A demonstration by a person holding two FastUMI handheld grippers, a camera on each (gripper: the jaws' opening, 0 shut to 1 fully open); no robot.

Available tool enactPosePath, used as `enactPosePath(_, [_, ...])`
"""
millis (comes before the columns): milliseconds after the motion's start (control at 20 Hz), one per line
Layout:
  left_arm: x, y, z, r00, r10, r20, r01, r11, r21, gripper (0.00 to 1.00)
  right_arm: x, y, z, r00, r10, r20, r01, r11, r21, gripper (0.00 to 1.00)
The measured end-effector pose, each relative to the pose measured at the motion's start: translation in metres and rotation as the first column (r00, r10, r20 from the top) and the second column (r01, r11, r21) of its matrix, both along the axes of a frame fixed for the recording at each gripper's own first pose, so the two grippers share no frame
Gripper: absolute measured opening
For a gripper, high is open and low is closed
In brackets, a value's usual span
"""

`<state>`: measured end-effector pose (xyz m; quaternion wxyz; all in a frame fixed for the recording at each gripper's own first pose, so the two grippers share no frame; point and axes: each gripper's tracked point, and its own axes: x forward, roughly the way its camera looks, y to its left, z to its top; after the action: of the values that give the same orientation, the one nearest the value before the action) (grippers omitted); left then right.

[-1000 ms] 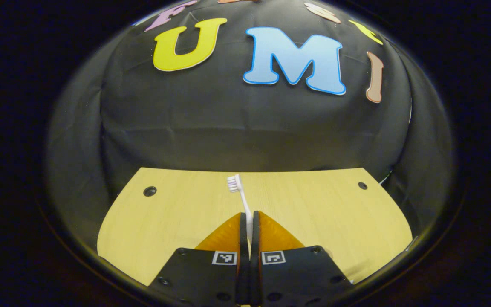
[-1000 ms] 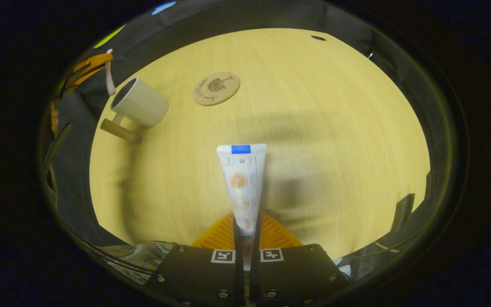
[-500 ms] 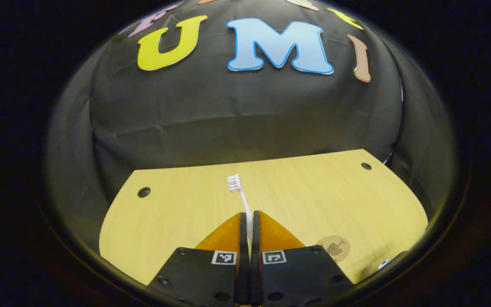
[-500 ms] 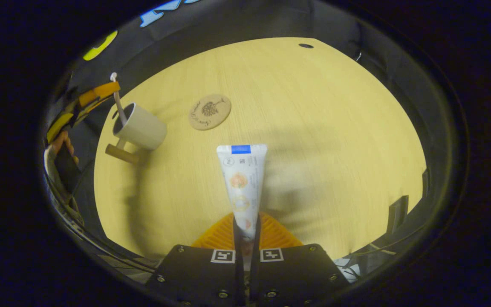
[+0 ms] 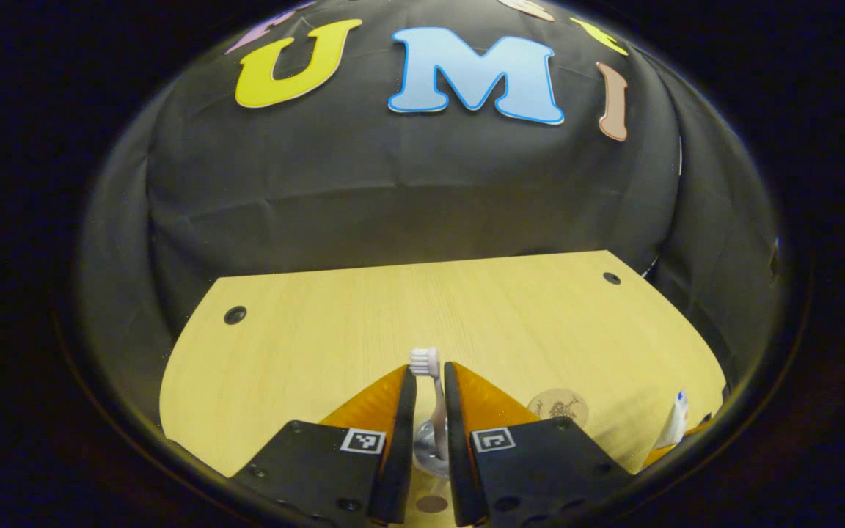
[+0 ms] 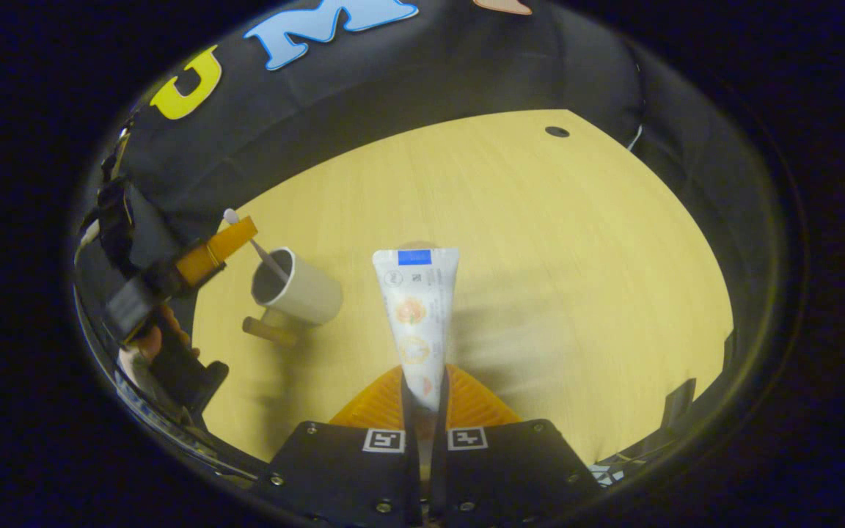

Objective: Put the toothbrush and toothpaste on the desktop into the cup, then pick up the cup and place it on the coaster on the desktop.

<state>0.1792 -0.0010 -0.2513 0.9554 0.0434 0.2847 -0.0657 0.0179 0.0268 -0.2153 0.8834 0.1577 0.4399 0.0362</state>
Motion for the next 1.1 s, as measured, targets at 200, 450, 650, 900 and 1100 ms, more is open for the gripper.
enactPosePath(200, [-0.020,0.014,0.005,1.000,-0.013,-0.004,0.014,1.000,0.019,0.31,0.029,0.022,0.025,0.998,0.018,0.063,-0.020,1.000,0.020,0.07])
enactPosePath(450, [-0.046,0.044,0.010,1.000,0.001,-0.017,-0.001,1.000,0.016,0.31,0.065,0.070,0.049,0.991,0.053,0.126,-0.063,0.995,0.078,0.06])
enactPosePath(650, [-0.070,0.084,0.015,0.999,0.027,-0.023,-0.026,0.999,0.044,0.45,0.090,0.104,0.062,0.985,0.064,0.162,-0.085,0.989,0.124,0.06])
enactPosePath(900, [-0.111,0.145,0.018,0.992,0.121,-0.043,-0.118,0.991,0.064,0.38,0.122,0.136,0.072,0.970,0.076,0.230,-0.110,0.984,0.140,0.07])
enactPosePath(1100, [-0.148,0.190,0.022,0.974,0.219,-0.057,-0.215,0.974,0.072,0.35,0.148,0.148,0.065,0.958,0.081,0.274,-0.103,0.993,0.065,0.06])
